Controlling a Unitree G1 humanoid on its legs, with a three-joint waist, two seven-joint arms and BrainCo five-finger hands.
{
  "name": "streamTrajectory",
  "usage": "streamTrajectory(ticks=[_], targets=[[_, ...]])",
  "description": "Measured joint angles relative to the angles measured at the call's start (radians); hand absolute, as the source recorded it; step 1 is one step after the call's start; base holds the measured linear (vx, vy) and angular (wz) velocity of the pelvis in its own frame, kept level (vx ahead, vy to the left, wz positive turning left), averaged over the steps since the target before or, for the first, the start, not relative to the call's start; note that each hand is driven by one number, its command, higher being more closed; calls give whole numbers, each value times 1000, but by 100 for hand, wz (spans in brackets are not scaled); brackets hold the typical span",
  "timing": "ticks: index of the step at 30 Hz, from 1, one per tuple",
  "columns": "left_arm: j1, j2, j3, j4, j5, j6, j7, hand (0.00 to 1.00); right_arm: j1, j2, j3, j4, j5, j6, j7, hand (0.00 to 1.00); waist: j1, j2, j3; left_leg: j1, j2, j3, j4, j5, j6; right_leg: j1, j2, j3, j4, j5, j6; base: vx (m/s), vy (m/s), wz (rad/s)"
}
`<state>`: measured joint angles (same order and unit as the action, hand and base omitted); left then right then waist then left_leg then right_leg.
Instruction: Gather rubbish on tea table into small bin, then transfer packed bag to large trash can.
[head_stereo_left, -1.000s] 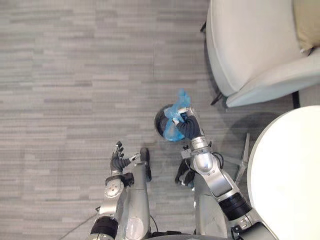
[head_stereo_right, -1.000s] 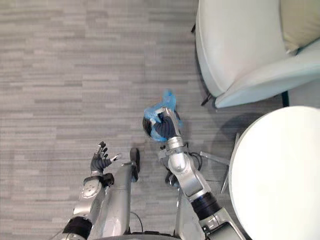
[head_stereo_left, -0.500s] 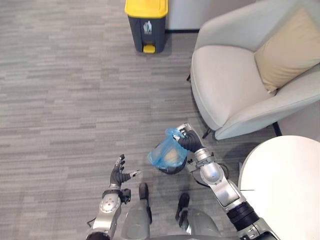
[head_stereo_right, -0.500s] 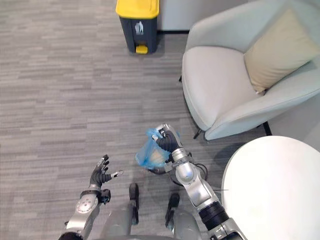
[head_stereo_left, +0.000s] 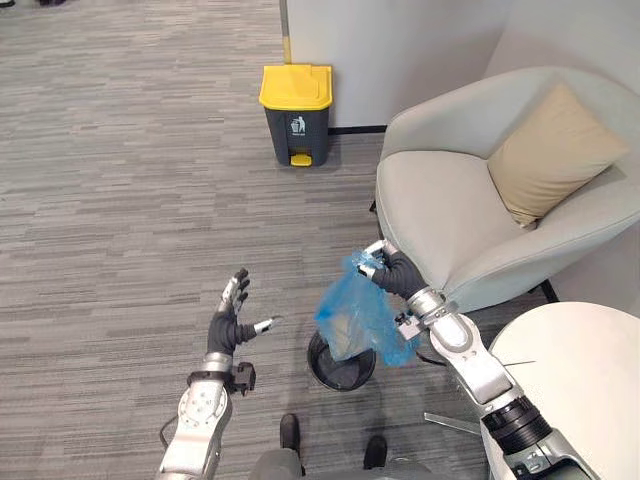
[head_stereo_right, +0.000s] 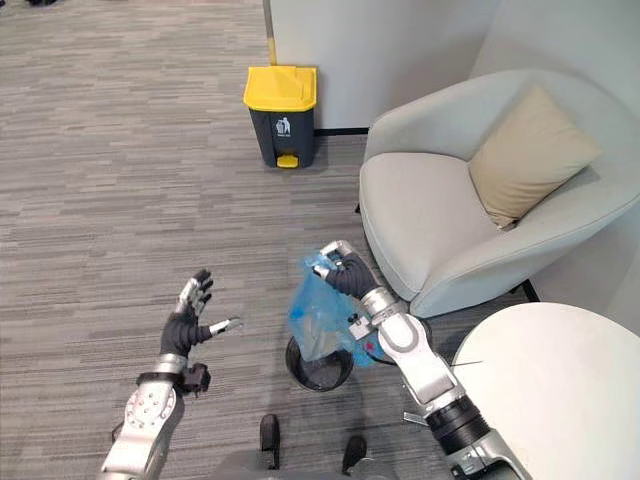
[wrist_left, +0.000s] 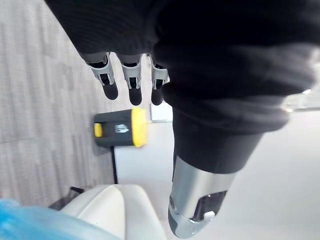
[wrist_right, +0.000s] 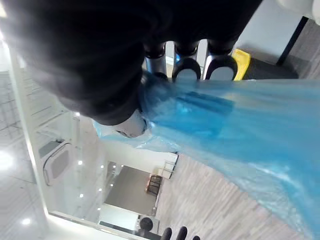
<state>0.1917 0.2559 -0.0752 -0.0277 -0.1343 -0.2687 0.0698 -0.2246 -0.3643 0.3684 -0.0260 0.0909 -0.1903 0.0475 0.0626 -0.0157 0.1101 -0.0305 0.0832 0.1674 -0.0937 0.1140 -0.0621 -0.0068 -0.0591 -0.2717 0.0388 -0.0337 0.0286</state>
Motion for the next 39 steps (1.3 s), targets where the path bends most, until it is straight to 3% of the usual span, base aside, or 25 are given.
streamTrajectory(ticks=[5,8,14,18,30,39], targets=[[-57,50,-33,-19,-12,-20,-27,0,-51,-49,-2,-29,76,0,26,100,-7,12,-9,10,0,-3,-1,0,0,11,2,1,-5,1,1,0,0,0],[-87,80,-91,-19,-10,-21,-40,0,-94,-56,4,-41,113,-2,45,100,-23,19,-18,19,0,-1,-1,0,0,18,3,5,-7,2,1,2,3,-2],[-236,91,-205,-14,32,-21,-49,0,-194,-82,46,-41,160,-4,58,100,-26,20,-20,28,3,17,-2,0,0,19,7,27,-15,15,0,-8,12,-10],[-299,122,-274,66,69,-20,-52,0,-232,-91,81,-41,186,-5,64,100,-46,24,-37,21,3,26,-3,0,0,21,9,42,-50,39,2,11,15,-11],[-395,129,-358,226,188,-19,-76,0,-312,-111,143,-41,255,-5,88,100,-50,23,-45,18,20,25,-10,11,-6,21,30,62,-77,67,-14,-19,-6,-5],[-407,129,-397,284,216,-12,-118,0,-342,-73,148,-115,308,-5,107,100,-48,15,-51,13,23,24,-10,11,-7,17,34,65,-81,70,-15,-2,-1,-1]])
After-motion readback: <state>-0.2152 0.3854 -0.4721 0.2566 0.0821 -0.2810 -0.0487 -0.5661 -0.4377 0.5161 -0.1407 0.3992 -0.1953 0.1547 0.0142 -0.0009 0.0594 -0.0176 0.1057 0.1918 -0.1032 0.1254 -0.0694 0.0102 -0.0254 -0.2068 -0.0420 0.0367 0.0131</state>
